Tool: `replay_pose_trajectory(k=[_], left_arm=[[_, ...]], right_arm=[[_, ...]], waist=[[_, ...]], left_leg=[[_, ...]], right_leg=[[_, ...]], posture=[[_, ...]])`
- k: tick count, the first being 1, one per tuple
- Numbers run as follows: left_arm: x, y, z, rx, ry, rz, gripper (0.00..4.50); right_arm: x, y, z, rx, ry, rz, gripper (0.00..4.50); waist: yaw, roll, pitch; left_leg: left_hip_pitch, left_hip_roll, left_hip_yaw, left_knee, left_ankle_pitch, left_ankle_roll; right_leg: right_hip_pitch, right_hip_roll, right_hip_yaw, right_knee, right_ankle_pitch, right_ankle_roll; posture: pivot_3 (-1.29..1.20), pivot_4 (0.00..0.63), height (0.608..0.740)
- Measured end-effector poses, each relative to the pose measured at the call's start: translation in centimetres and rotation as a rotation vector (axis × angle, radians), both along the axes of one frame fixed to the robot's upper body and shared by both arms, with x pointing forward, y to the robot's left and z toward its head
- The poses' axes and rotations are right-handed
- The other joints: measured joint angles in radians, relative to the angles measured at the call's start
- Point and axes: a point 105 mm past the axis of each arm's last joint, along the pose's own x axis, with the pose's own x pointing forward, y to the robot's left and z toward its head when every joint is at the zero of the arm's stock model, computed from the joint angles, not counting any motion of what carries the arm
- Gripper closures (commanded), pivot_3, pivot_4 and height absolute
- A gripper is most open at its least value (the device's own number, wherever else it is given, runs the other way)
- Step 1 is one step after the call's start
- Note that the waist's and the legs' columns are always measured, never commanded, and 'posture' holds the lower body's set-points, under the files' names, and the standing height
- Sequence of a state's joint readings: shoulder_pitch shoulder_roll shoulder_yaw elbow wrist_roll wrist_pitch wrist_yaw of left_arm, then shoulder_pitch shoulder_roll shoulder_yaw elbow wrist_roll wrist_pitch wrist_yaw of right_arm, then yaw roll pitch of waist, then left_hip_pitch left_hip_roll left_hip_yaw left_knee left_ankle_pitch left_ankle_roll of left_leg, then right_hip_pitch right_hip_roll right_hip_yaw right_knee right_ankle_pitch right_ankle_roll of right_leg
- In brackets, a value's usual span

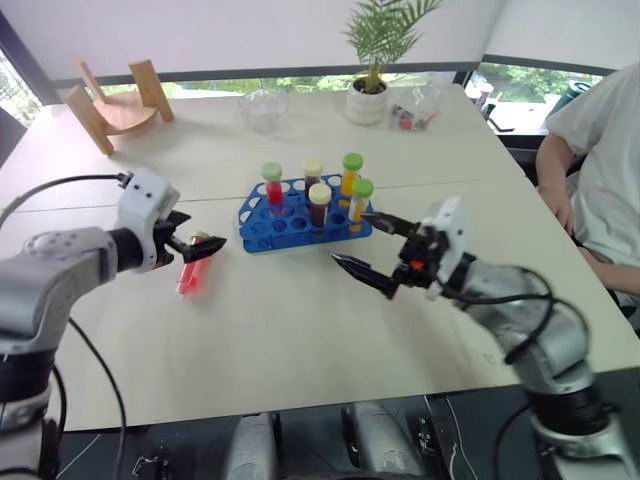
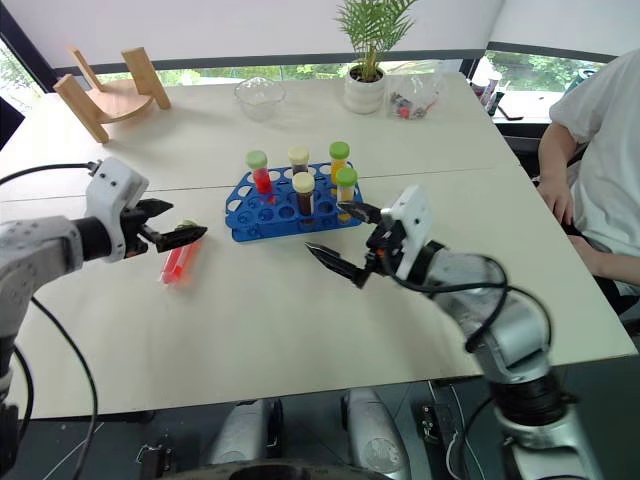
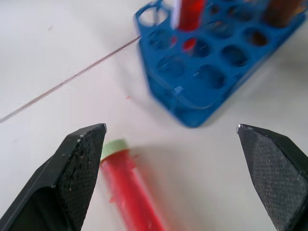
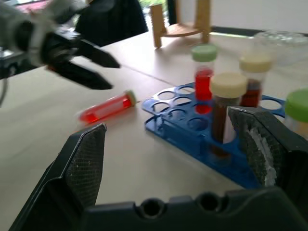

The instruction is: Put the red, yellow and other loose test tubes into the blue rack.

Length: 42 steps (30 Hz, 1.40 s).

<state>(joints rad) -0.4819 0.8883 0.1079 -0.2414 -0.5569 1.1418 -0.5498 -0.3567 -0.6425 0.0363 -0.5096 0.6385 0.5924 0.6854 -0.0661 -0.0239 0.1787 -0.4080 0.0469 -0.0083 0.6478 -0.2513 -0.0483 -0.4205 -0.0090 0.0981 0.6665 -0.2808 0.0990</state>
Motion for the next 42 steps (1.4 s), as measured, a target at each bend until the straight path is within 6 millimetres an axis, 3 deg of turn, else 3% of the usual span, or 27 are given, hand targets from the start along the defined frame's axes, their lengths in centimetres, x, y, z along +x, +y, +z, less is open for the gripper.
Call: replay_pose_trajectory(k=[5, 10, 13, 16, 21, 22, 26, 28, 31, 33, 35, 38, 42], left_arm=[[0.7, 0.4, -3.0, 0.026, 0.245, 0.149, 0.00], [1.3, -0.5, -3.1, 0.013, 0.332, 0.184, 0.00], [1.9, -0.7, -4.4, -0.002, 0.374, 0.221, 0.00], [2.4, -0.6, -4.6, -0.008, 0.372, 0.245, 0.85], [2.9, -0.3, -4.9, -0.004, 0.362, 0.279, 3.36], [3.0, -0.3, -4.9, -0.006, 0.362, 0.280, 3.68], [2.9, -0.3, -4.7, -0.020, 0.362, 0.269, 3.69], [3.3, -1.3, -3.7, -0.135, 0.322, 0.211, 3.69], [4.5, -4.3, 2.3, -0.424, 0.074, -0.010, 3.69], [3.9, -5.5, 6.3, -0.498, -0.103, -0.147, 3.69], [2.9, -6.9, 8.5, -0.553, -0.262, -0.285, 3.69], [2.5, -9.4, 7.4, -0.640, -0.348, -0.378, 3.69], [2.9, -11.4, 5.9, -0.633, -0.507, -0.441, 3.69]], right_arm=[[-1.2, -0.1, 1.6, -0.092, -0.006, 0.147, 0.06], [-1.1, -0.1, 2.3, -0.111, -0.019, 0.179, 0.06], [-1.1, -0.2, 2.3, -0.114, -0.014, 0.175, 0.06], [-1.2, -0.3, 2.2, -0.115, -0.009, 0.162, 0.00], [-1.2, -0.7, 2.3, -0.111, -0.019, 0.127, 0.00], [-1.2, -0.7, 2.2, -0.111, -0.016, 0.124, 0.00], [-1.4, -0.9, 2.1, -0.110, -0.017, 0.109, 0.00], [-1.2, -1.3, 2.3, -0.104, -0.024, 0.083, 0.00], [-1.1, -1.6, 2.0, -0.094, -0.014, 0.054, 0.00], [-1.0, -1.6, 1.9, -0.089, -0.015, 0.041, 0.00], [-1.0, -1.4, 1.9, -0.073, -0.016, 0.027, 0.00], [-0.8, -1.2, 2.0, -0.047, -0.020, 0.010, 0.00], [-0.9, -1.2, 1.7, -0.042, -0.018, -0.012, 0.00]], waist=[[-0.002, -0.002, 0.001], [0.005, -0.003, 0.001], [0.011, -0.003, 0.001], [0.018, -0.002, 0.001], [0.024, -0.002, 0.000], [0.025, -0.002, 0.000], [0.025, -0.002, 0.000], [0.026, -0.003, 0.001], [0.031, -0.006, 0.003], [0.030, -0.005, 0.002], [0.026, -0.003, 0.001], [0.028, -0.003, 0.001], [0.028, -0.004, 0.001]], left_leg=[[-0.001, 0.000, -0.001, -0.001, -0.001, 0.002], [-0.002, 0.000, -0.001, -0.001, -0.002, 0.003], [-0.002, -0.001, 0.000, 0.000, -0.002, 0.003], [-0.002, -0.001, -0.001, 0.000, -0.001, 0.002], [-0.001, -0.001, 0.000, 0.001, -0.001, 0.002], [-0.001, -0.001, -0.001, 0.001, -0.001, 0.002], [-0.001, -0.001, -0.001, 0.001, -0.001, 0.002], [-0.002, -0.001, -0.001, 0.001, -0.001, 0.002], [-0.004, 0.000, -0.001, 0.001, -0.001, 0.001], [-0.003, -0.001, 0.000, 0.001, -0.001, 0.001], [-0.002, -0.001, 0.001, 0.000, -0.001, 0.001], [-0.002, -0.001, 0.000, 0.001, 0.000, 0.001], [-0.002, -0.001, 0.001, 0.002, 0.000, 0.000]], right_leg=[[-0.001, 0.000, -0.001, 0.000, 0.000, 0.000], [-0.002, -0.001, -0.001, 0.000, 0.000, 0.000], [-0.002, -0.001, -0.001, 0.000, 0.000, 0.000], [-0.002, -0.001, -0.001, 0.001, 0.000, 0.000], [0.000, -0.001, -0.001, 0.001, 0.000, 0.000], [0.000, -0.001, -0.001, 0.001, 0.000, 0.000], [0.000, -0.001, -0.001, 0.001, 0.000, 0.000], [-0.001, -0.001, -0.002, 0.001, 0.000, 0.000], [-0.002, -0.001, -0.002, 0.000, 0.000, 0.000], [-0.002, -0.003, -0.002, 0.000, 0.000, 0.000], [-0.002, -0.003, -0.001, 0.000, 0.000, 0.000], [-0.001, -0.002, -0.001, 0.000, 0.000, 0.000], [0.000, -0.002, 0.000, 0.000, 0.001, 0.002]], posture=[[0.00, 0.150, 0.740], [0.00, 0.150, 0.740], [0.00, 0.150, 0.740], [0.00, 0.150, 0.740], [0.00, 0.150, 0.740], [0.00, 0.150, 0.740], [0.00, 0.150, 0.740], [0.00, 0.150, 0.740], [0.00, 0.150, 0.740], [0.00, 0.150, 0.740], [0.00, 0.150, 0.740], [0.00, 0.150, 0.740], [0.00, 0.150, 0.740]])
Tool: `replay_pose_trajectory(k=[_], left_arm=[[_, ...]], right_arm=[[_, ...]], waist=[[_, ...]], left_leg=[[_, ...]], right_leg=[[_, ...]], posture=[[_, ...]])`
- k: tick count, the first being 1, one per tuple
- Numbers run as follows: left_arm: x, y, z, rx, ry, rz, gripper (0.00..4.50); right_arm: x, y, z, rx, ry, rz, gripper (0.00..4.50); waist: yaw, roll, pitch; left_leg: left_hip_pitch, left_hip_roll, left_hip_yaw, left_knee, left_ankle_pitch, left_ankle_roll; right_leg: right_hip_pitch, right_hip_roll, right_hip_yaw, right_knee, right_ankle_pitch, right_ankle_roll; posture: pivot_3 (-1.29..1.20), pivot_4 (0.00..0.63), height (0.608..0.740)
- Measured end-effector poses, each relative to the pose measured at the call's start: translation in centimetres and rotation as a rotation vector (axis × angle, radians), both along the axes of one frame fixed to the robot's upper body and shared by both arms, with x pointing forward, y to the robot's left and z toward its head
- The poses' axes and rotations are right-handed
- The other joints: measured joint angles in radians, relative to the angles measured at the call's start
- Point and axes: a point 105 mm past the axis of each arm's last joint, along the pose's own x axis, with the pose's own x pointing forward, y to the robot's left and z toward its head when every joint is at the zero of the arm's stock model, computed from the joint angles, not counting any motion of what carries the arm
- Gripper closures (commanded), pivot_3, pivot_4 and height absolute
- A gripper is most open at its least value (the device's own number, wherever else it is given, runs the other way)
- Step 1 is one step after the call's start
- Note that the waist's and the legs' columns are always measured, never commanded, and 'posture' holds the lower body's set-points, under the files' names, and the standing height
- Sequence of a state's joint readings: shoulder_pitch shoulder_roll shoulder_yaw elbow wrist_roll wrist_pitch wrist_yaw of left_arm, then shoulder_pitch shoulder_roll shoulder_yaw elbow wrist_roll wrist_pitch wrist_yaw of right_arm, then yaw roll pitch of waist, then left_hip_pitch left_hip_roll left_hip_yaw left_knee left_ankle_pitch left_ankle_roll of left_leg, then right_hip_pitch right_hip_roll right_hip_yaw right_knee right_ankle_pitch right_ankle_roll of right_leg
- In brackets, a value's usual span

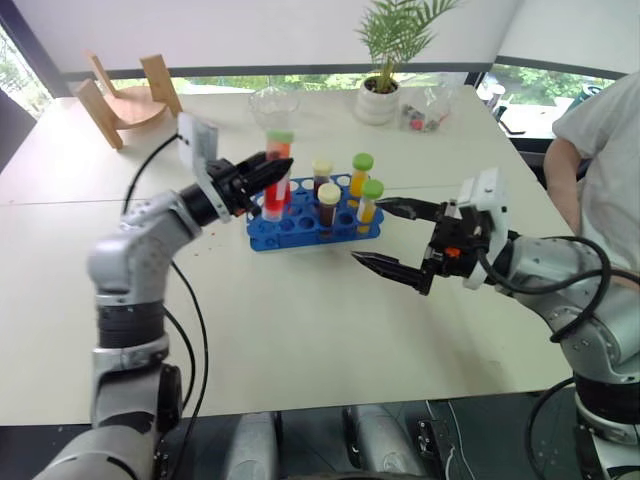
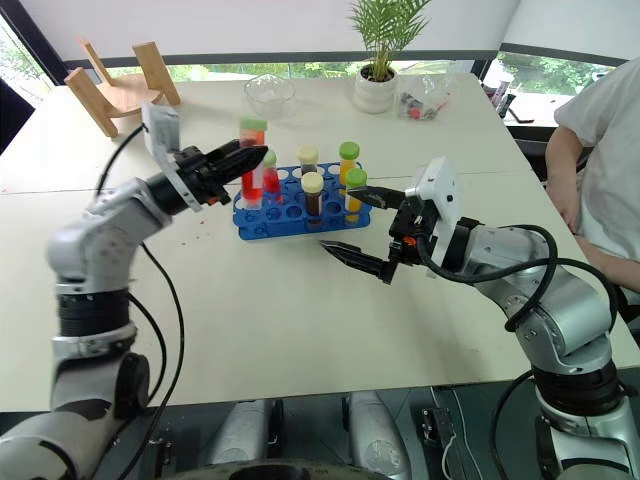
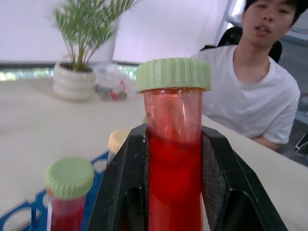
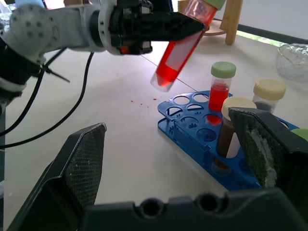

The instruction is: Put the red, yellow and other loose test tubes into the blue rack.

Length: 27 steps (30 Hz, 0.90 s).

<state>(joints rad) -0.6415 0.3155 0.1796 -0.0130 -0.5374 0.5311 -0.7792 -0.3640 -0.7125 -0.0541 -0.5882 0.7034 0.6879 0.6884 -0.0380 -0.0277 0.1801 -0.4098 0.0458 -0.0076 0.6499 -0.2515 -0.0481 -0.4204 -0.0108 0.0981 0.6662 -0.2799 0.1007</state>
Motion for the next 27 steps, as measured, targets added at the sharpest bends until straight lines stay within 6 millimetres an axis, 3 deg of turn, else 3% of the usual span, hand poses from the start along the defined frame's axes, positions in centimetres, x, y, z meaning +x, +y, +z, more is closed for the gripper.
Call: replay_pose_trajectory(k=[7, 13, 27], left_arm=[[2.0, -0.7, -2.9, 0.038, -0.130, 0.091, 3.69], [2.5, -1.1, -5.3, 0.048, -0.140, 0.106, 3.69], [3.1, -0.9, -6.7, 0.055, -0.182, 0.144, 3.69]], right_arm=[[-0.1, 0.1, 0.0, 0.010, -0.013, -0.030, 0.00], [-0.1, 0.1, -0.1, 0.012, -0.015, -0.049, 0.00], [-0.1, 0.0, -0.2, 0.015, -0.015, -0.072, 0.00]], waist=[[-0.001, 0.000, 0.000], [-0.001, 0.000, 0.000], [-0.002, 0.000, 0.000]], left_leg=[[0.000, 0.000, 0.000, 0.000, 0.000, 0.000], [0.000, 0.000, 0.000, 0.000, 0.000, 0.001], [0.001, 0.000, 0.000, 0.000, 0.000, 0.001]], right_leg=[[0.000, 0.000, 0.000, 0.000, 0.000, 0.001], [0.000, 0.000, 0.000, 0.000, 0.000, 0.001], [0.002, 0.001, 0.000, 0.000, 0.001, 0.001]], posture=[[0.00, 0.150, 0.740], [0.00, 0.150, 0.740], [0.00, 0.150, 0.740]])
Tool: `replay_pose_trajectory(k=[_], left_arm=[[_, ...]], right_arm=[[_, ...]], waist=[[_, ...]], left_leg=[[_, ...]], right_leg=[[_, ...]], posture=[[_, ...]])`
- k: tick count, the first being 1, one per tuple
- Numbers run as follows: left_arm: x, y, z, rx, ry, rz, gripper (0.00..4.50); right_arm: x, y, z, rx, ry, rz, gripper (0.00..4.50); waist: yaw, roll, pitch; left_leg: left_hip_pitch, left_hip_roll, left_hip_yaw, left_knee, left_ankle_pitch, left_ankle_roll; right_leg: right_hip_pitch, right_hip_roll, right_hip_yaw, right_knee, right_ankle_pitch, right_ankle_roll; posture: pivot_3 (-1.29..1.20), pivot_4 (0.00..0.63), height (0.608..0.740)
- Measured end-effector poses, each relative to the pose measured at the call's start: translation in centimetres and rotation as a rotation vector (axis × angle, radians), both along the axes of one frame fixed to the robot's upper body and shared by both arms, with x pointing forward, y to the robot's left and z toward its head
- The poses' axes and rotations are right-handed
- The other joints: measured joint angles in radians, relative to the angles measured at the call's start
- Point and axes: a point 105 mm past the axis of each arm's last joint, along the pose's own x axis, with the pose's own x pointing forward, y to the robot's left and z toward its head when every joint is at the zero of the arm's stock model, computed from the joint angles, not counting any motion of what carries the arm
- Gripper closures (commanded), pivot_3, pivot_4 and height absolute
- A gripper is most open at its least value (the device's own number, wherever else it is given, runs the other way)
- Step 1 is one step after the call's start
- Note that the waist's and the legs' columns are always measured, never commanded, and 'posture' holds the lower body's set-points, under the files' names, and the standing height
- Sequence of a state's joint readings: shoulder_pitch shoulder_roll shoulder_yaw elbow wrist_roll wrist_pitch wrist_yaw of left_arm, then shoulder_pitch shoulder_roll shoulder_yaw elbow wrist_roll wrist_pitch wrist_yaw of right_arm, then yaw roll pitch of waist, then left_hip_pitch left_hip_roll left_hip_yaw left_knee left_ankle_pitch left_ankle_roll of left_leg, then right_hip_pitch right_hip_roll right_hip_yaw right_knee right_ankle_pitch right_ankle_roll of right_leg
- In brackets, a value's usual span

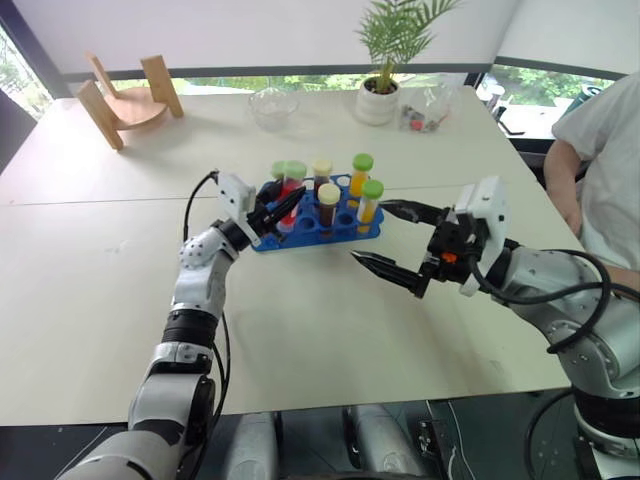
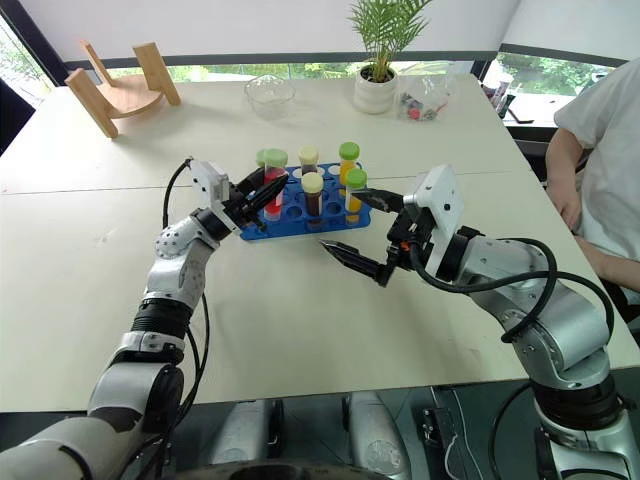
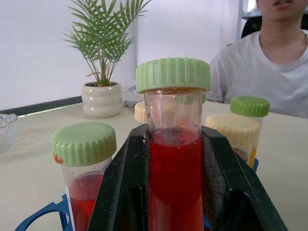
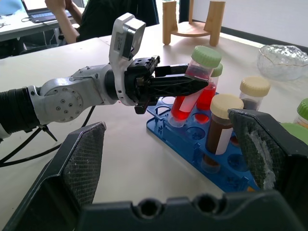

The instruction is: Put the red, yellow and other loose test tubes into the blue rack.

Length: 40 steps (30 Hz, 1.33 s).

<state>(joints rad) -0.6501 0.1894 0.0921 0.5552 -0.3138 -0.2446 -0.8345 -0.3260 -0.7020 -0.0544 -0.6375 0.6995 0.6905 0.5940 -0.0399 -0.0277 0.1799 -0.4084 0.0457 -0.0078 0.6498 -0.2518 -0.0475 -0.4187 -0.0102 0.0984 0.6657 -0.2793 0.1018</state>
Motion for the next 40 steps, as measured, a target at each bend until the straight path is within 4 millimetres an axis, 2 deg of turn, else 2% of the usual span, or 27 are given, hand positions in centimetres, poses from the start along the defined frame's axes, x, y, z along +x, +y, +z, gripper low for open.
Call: replay_pose_trajectory(k=[8, 13, 15, 17, 20, 21, 25, 28, 33, 37, 40], left_arm=[[0.1, -0.5, -0.8, -0.043, -0.017, 0.012, 3.69], [-0.4, 0.1, -1.8, -0.054, -0.029, 0.042, 3.69], [-0.5, 0.2, -2.0, -0.056, -0.025, 0.049, 2.67], [-0.6, 0.6, -2.6, -0.052, -0.010, 0.059, 1.87], [-1.2, 1.2, -3.9, -0.040, 0.025, 0.070, 0.26], [-1.3, 1.5, -3.9, -0.024, 0.033, 0.069, 0.03], [-1.8, 3.5, -2.1, 0.078, 0.012, 0.059, 0.03], [-2.9, 5.3, -1.3, 0.166, 0.069, 0.032, 0.03], [-6.0, 8.8, 0.7, 0.318, 0.213, -0.006, 0.03], [-9.4, 10.2, -0.4, 0.342, 0.393, -0.063, 0.03], [-11.9, 9.8, -1.4, 0.332, 0.494, -0.117, 0.03]], right_arm=[[-0.5, 0.3, 0.3, -0.002, -0.018, 0.011, 0.00], [-0.6, 0.4, 0.2, -0.002, -0.011, 0.008, 0.00], [-0.6, 0.3, 0.1, -0.005, -0.004, 0.005, 0.00], [-0.6, 0.3, 0.1, -0.005, -0.003, 0.002, 0.00], [-0.6, 0.3, 0.1, -0.005, -0.003, 0.001, 0.00], [-0.6, 0.3, 0.1, -0.005, -0.003, 0.002, 0.00], [-0.6, 0.2, 0.0, -0.017, -0.001, 0.001, 0.00], [-0.7, -0.5, -0.3, -0.032, 0.008, -0.016, 0.00], [-0.8, -3.0, -1.2, -0.080, 0.054, -0.074, 0.00], [-1.0, -4.4, -2.5, -0.109, 0.120, -0.098, 0.00], [-1.0, -5.0, -3.0, -0.116, 0.146, -0.103, 0.00]], waist=[[0.007, 0.000, 0.000], [0.004, 0.000, 0.000], [0.001, 0.000, 0.000], [-0.003, 0.001, 0.000], [-0.003, 0.000, 0.000], [-0.003, 0.000, 0.000], [-0.004, 0.001, 0.000], [-0.004, 0.000, 0.000], [-0.004, 0.000, 0.000], [-0.005, 0.001, 0.000], [-0.004, 0.001, 0.000]], left_leg=[[0.000, 0.000, 0.000, 0.001, 0.000, 0.000], [0.000, 0.000, -0.001, 0.000, 0.000, 0.000], [0.000, 0.000, -0.001, 0.000, 0.000, 0.000], [0.001, 0.000, -0.001, 0.000, 0.000, 0.000], [0.001, 0.000, -0.001, 0.000, 0.000, 0.000], [0.001, 0.000, -0.001, 0.000, 0.000, 0.000], [0.001, 0.000, -0.001, 0.000, 0.000, 0.000], [0.001, 0.001, -0.001, -0.001, 0.000, 0.000], [0.001, 0.001, -0.001, -0.001, 0.000, 0.000], [0.001, 0.001, 0.000, -0.001, 0.000, 0.000], [0.001, 0.002, 0.000, -0.001, 0.000, 0.000]], right_leg=[[0.001, 0.000, 0.000, 0.000, 0.000, 0.000], [0.001, 0.000, 0.000, 0.000, 0.000, 0.000], [0.001, 0.000, 0.000, 0.000, 0.000, 0.000], [0.002, 0.000, 0.000, 0.000, 0.000, 0.000], [0.002, 0.000, 0.000, 0.000, 0.000, 0.000], [0.002, 0.000, -0.001, 0.000, 0.000, 0.000], [0.002, 0.000, -0.001, 0.000, 0.000, 0.000], [0.002, 0.000, -0.001, 0.000, 0.000, 0.000], [0.002, 0.000, -0.001, -0.001, 0.000, 0.000], [0.002, -0.001, -0.001, -0.001, 0.000, 0.000], [0.002, 0.000, -0.001, -0.001, -0.002, -0.003]], posture=[[0.00, 0.150, 0.740], [0.00, 0.150, 0.740], [0.00, 0.150, 0.740], [0.00, 0.150, 0.740], [0.00, 0.150, 0.740], [0.00, 0.150, 0.740], [0.00, 0.150, 0.740], [0.00, 0.150, 0.740], [0.00, 0.150, 0.740], [0.00, 0.150, 0.740], [0.00, 0.150, 0.740]])
